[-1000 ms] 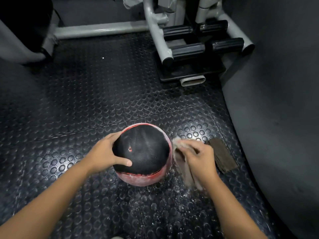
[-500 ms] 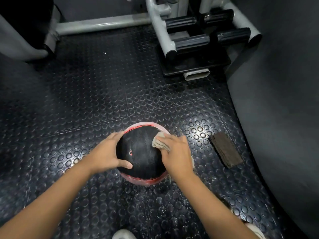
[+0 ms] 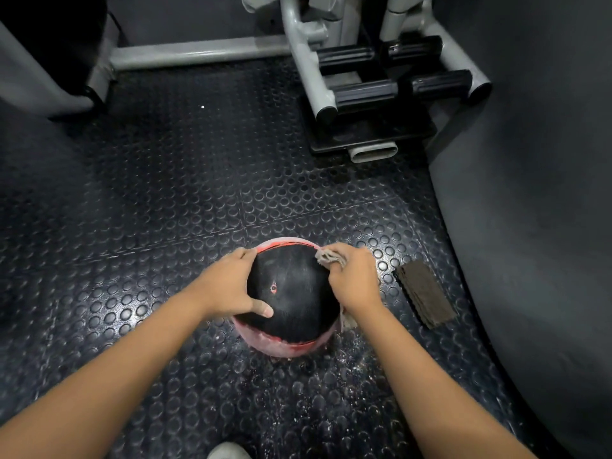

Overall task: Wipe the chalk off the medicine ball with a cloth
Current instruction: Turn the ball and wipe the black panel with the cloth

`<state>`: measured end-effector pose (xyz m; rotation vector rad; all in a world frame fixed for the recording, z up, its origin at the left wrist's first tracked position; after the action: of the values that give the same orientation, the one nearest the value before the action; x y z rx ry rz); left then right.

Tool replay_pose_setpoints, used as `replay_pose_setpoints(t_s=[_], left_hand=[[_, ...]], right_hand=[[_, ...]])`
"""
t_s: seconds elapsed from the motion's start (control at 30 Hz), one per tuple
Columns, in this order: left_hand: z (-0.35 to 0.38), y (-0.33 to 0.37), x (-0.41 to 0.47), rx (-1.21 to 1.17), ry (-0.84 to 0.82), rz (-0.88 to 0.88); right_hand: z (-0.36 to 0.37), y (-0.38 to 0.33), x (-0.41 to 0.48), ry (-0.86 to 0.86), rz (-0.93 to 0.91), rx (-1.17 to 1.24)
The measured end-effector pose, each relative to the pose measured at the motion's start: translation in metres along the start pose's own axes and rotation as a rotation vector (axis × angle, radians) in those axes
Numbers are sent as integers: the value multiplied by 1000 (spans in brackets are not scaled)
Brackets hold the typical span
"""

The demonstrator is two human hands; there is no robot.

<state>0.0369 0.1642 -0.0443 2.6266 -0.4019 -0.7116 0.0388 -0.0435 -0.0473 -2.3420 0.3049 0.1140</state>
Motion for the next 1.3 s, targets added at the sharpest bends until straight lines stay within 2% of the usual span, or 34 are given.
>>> replay_pose_setpoints(t_s=[0.17,0.27,0.4,0.47,0.53,0.6,0.67,0.9,1.13,1.2,1.3], left_hand=[[-3,-19,3,-115,21,-68],[-3,-18,3,-138,28,-77],[-1,-11,-1,-96,51,-92],[2,-9,-3,-41,47,-96],[5,-7,-4,4,42,-94],[5,-7,-5,19,48,-97],[4,-8,-4,0,52,-109],[1,-9,-1,-69,38,-135],[-6,-12,0,-173,39,-147],[-7,-15,1,-234,47,-146],[-6,-18,1,-262,61,-145]], right_hand=[[3,62,-51,4,241,168],[8,67,-70,53,282,205],[0,28,-10,127,199,208],[8,-9,30,66,64,118],[27,-47,56,-65,-61,-29],[40,-63,68,-164,-101,-122],[37,-54,70,-168,-73,-93],[-22,22,-2,-4,116,155],[-17,49,-53,-75,240,356],[-20,60,-53,-131,381,588],[-18,71,-51,-201,596,1108]])
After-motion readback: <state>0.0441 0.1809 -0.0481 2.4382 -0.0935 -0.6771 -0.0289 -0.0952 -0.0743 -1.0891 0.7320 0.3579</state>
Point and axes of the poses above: each hand's wrist, its own x-axis towards the middle knuckle, its own z-axis out of the palm, y = z × x, the point moved 9 cm from there along x, towards the middle knuckle, and after that the axes turned 3 degrees about z, right-handed, at the moved point
